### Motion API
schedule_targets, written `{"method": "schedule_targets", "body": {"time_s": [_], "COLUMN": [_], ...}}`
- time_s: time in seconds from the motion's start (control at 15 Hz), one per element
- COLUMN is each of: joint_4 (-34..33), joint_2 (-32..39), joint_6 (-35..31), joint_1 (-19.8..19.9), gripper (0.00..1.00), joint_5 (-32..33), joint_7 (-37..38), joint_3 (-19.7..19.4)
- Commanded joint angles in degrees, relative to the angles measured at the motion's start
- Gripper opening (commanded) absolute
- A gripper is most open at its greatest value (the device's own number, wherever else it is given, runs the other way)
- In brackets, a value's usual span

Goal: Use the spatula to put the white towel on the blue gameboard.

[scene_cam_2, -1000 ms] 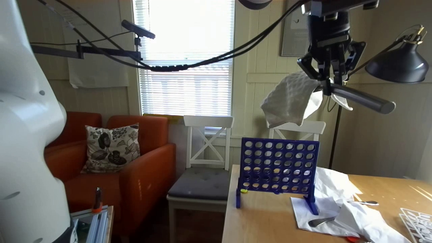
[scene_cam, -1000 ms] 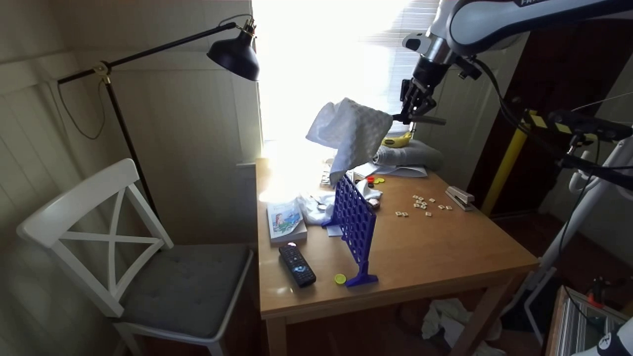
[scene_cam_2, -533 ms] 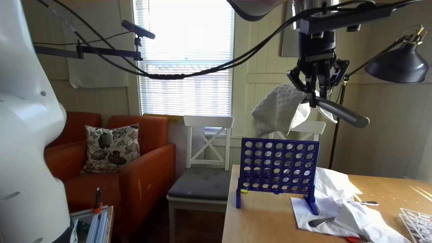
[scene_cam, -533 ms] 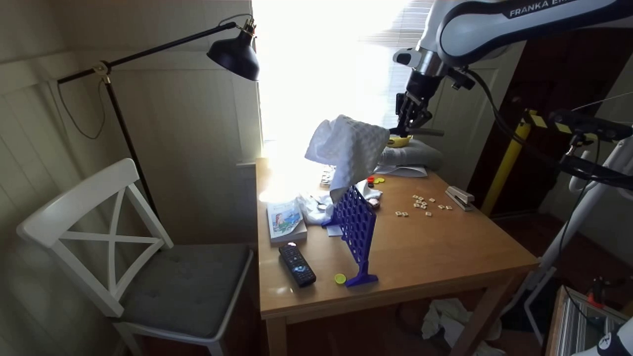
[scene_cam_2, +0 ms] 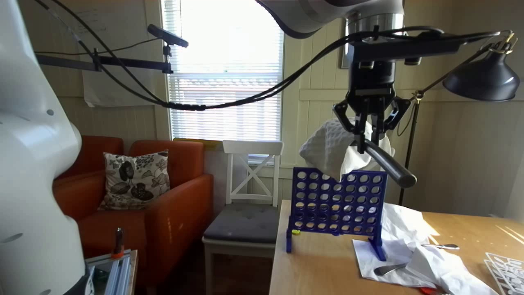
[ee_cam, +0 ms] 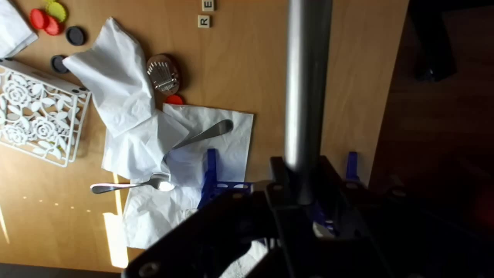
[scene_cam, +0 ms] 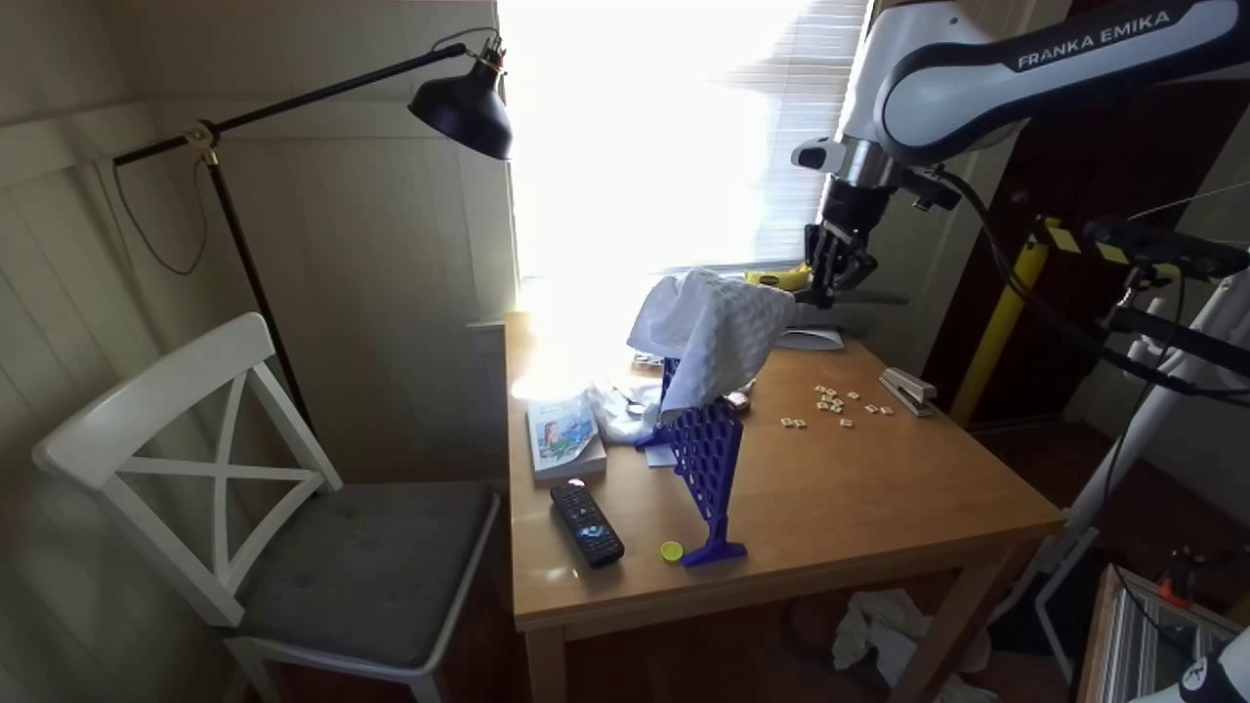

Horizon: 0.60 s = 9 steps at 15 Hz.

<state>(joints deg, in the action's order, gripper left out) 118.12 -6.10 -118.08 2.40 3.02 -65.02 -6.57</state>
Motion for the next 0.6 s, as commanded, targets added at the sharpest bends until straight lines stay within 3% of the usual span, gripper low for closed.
{"method": "schedule_targets", "body": {"time_s": [0.0, 0.53], "joint_4": [4.67, 6.04], "joint_2": [-4.49, -2.02], "joint_6": [2.3, 2.66], "joint_1": [0.6, 0.23], "gripper": [0.06, 0.06], "joint_5": [-0.96, 2.4], "joint_7": [-0.7, 3.89], "joint_3": [-0.32, 0.71]}}
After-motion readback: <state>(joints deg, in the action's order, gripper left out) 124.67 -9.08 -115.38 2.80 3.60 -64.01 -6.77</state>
